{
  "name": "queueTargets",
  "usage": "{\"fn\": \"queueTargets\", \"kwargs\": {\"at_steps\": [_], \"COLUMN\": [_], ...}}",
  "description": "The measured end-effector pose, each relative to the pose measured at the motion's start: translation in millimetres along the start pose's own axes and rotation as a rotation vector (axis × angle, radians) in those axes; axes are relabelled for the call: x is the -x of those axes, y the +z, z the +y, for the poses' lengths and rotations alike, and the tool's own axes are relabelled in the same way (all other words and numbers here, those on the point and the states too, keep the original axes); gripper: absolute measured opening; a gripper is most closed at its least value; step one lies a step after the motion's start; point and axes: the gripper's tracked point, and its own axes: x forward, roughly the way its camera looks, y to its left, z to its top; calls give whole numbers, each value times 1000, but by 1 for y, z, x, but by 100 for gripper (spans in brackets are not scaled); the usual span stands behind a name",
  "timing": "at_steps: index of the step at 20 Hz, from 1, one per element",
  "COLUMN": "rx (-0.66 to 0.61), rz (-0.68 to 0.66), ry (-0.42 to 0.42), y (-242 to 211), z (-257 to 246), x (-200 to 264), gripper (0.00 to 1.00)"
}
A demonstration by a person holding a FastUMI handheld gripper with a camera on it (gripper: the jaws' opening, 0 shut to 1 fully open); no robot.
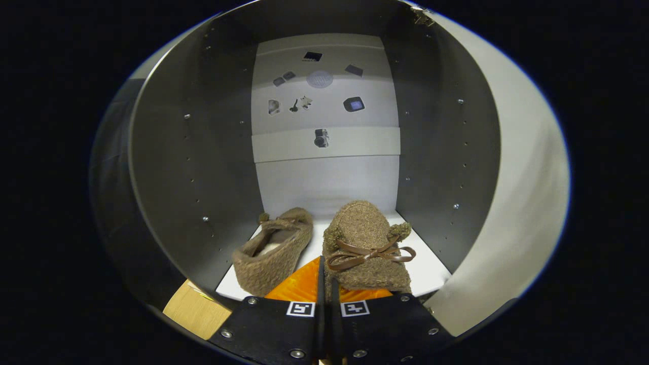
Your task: Open the shoe cabinet door, grab the shoes and put them into the shoe cabinet, then close the shoe cabinet door.
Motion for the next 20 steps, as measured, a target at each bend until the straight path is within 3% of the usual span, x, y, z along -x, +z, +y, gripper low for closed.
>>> {"fn": "queueTargets", "kwargs": {"at_steps": [8,15,20], "rx": [25,37,-9], "rz": [11,84,101], "ry": [67,62,74], "y": [14,-1,0], "z": [1,-4,-8], "x": [-68,-115,-121], "gripper": [4,6,15]}}
